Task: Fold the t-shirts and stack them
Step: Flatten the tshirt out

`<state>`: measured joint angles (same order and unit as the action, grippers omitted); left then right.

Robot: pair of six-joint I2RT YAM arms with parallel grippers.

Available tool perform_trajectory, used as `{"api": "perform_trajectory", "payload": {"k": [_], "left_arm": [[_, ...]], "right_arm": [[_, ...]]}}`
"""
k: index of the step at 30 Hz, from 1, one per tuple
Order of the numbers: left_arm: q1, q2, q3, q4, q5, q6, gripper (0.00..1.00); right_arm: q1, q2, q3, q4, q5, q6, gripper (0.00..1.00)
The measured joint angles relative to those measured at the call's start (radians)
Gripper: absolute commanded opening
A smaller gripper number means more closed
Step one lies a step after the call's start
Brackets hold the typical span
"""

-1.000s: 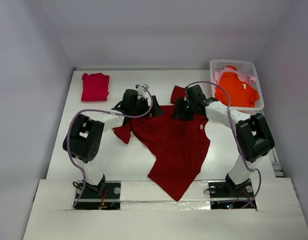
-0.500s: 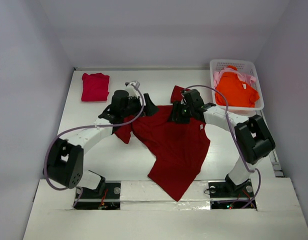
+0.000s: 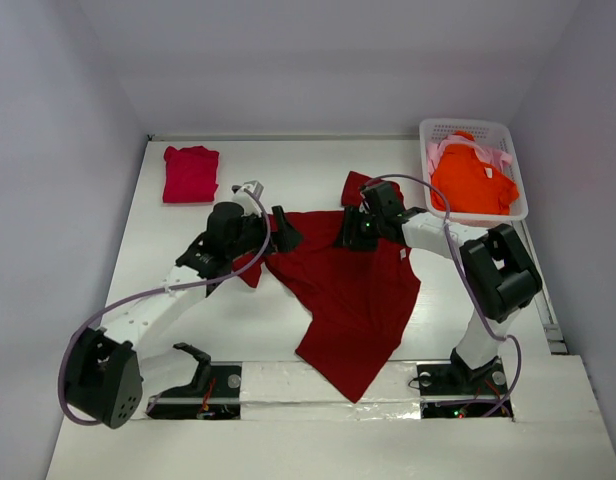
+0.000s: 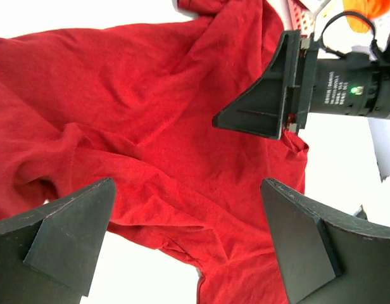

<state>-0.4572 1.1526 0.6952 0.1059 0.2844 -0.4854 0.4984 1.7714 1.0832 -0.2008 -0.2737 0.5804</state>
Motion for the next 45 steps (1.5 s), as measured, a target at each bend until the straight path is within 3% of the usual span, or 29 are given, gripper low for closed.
{"api": "perform_trajectory", "payload": {"k": [13,25,31,39,45], "left_arm": [[0.000,-0.044,-0.009,-0.172,-0.135,-0.006,0.99],[-0.006,-0.143,-0.007,-0.380,-0.410,-0.031,0.99],[-0.006,-0.263,-0.024,-0.362,-0.461,-0.063,0.99],[-0.006,-0.430,-0.186,-0.322,-0.478,-0.120,0.99],[-0.006,-0.478,-0.206,-0.309,-0.487,-0.149,0.99]], "right_arm": [[0.000,0.000,-0.007,0.009,-0.011,0.001,0.58],[0.001,-0.027,-0.020,0.008,-0.016,0.000,0.58],[0.001,-0.045,-0.020,0.008,-0.023,0.000,0.58],[0.001,-0.083,-0.021,0.007,-0.027,0.000,0.59],[0.006,-0.092,-0.021,0.007,-0.042,0.000,0.59]]}}
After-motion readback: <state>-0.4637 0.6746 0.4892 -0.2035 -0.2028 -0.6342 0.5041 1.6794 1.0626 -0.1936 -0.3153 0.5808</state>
